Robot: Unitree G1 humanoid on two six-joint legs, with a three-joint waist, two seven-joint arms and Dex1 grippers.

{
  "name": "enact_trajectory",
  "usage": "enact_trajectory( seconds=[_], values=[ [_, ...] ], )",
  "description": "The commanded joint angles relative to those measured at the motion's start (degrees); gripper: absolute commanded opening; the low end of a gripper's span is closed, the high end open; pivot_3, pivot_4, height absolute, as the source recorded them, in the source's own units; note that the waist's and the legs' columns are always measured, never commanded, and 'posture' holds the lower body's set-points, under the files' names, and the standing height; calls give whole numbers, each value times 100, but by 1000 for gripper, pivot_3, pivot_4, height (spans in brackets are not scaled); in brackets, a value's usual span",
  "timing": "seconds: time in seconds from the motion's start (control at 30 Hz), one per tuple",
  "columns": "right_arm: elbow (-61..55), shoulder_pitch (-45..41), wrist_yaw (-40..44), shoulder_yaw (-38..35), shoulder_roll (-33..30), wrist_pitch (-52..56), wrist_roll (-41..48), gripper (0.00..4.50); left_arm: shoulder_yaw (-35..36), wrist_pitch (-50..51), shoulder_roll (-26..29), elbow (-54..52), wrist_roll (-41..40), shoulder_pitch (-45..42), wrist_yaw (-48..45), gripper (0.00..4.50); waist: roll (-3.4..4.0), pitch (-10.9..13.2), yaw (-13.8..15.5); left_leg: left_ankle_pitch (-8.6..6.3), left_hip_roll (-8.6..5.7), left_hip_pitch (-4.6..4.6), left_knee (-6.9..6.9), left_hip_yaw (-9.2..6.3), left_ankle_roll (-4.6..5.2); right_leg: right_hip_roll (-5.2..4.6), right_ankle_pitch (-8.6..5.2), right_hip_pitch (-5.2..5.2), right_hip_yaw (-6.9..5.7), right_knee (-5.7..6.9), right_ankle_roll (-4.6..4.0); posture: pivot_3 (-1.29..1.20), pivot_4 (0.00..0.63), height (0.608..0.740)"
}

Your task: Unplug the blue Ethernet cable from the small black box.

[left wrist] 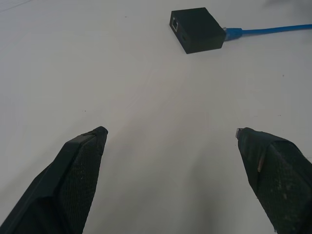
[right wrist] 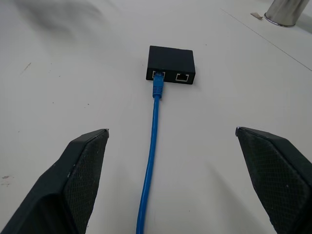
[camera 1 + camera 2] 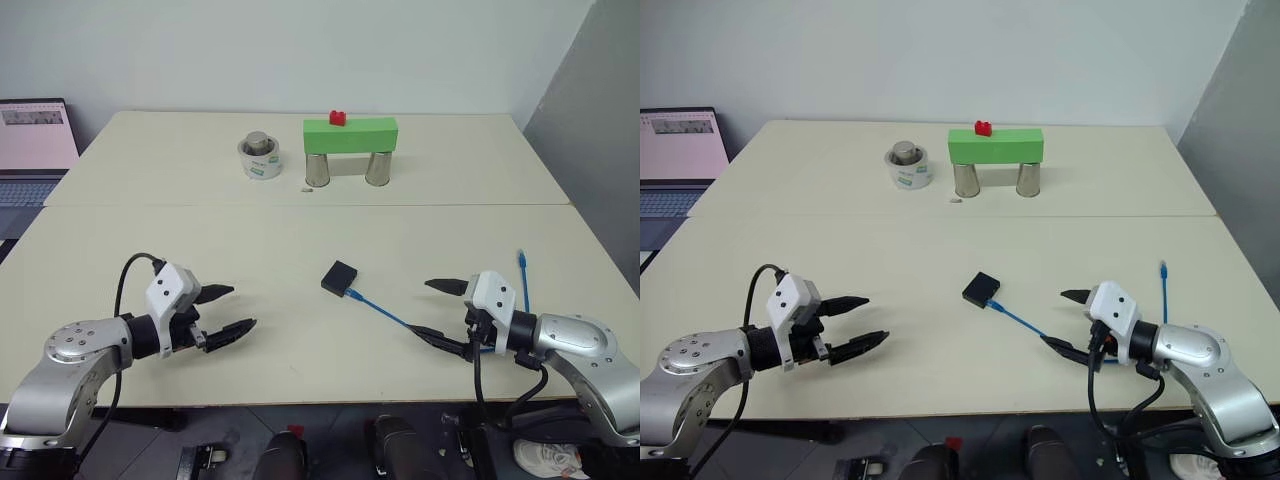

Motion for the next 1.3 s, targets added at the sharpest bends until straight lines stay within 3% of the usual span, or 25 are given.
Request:
enact_trajectory(
  seconds=[0.03, 0.67, 1.0, 1.13, 1.3],
  values=[
    [-30, -46, 42, -176, -4, -130, 78, 4421, 194, 3, 30, -221, -166, 62, -43, 4500, 0, 0, 1, 0, 0, 0, 0, 0, 0, 0, 0, 0, 0, 0, 0, 0, 150, 740],
    [151, -559, -114, 554, 577, -68, -150, 4421, 72, -107, 10, -426, -147, 315, -56, 4500, 0, 0, -1, 0, 0, 1, 4, 0, 0, 0, 0, 1, 1, 3, 0, 0, 150, 740],
    [2164, -1468, -667, 1561, 2051, -494, -918, 4421, -132, 371, 134, -241, -584, -225, -625, 4500, 1, 1, -13, 0, 2, 8, 4, 2, 0, 3, 1, 0, -1, 17, 1, 0, 150, 740],
    [2893, -1719, -772, 1675, 2284, -602, -1210, 4421, -199, 366, 167, -164, -499, -358, -674, 4500, 0, 1, -12, 0, 1, 6, 4, 3, 0, 2, 6, -2, 0, 19, 7, 0, 150, 740],
    [3148, -1830, -780, 1737, 2393, -608, -1389, 3418, -244, 318, 163, -91, -445, -418, -677, 4500, -3, -1, -13, 0, 2, 15, 4, 1, 0, 3, 13, 2, -1, 24, 20, 0, 150, 740]
  ],
)
